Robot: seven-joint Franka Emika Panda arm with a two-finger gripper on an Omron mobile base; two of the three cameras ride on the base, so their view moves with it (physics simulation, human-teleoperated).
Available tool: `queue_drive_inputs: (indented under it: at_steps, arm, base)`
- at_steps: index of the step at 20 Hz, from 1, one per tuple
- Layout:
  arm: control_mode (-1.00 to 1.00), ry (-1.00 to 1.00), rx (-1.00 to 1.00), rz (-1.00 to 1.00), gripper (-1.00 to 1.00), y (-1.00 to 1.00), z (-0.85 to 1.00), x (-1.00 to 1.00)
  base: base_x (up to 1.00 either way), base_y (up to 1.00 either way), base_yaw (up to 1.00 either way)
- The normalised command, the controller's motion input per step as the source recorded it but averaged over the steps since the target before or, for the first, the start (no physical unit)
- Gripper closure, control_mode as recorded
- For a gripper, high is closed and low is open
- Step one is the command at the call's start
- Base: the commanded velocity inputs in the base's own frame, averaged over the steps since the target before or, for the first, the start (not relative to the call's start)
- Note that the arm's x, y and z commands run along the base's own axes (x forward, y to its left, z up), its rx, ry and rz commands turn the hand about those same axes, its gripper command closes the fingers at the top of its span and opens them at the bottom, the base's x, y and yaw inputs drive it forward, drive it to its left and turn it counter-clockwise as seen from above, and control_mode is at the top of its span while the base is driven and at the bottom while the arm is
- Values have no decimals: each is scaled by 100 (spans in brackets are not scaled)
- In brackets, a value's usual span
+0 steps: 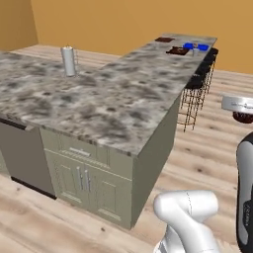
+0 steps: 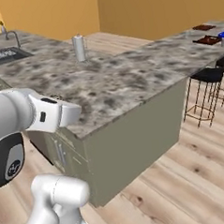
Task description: Take the cake and cupcake from the fridge and place them on the empty tray on the dining counter.
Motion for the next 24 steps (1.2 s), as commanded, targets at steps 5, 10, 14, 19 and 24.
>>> queue_drive_inputs:
  at_steps: [5,10,14,19,24]
  arm:
    - [100,0,0,0,100,0,0,0]
    - [100,0,0,0,100,0,0,0]
    - [100,0,0,0,100,0,0,0]
    - [100,0,0,0,100,0,0,0]
    - [100,0,0,0,100,0,0,0]
  base:
    - [25,-100,3]
    - [100,-97,29]
    - [100,-96,23]
    - [76,-100,-7]
    - [24,-100,-9]
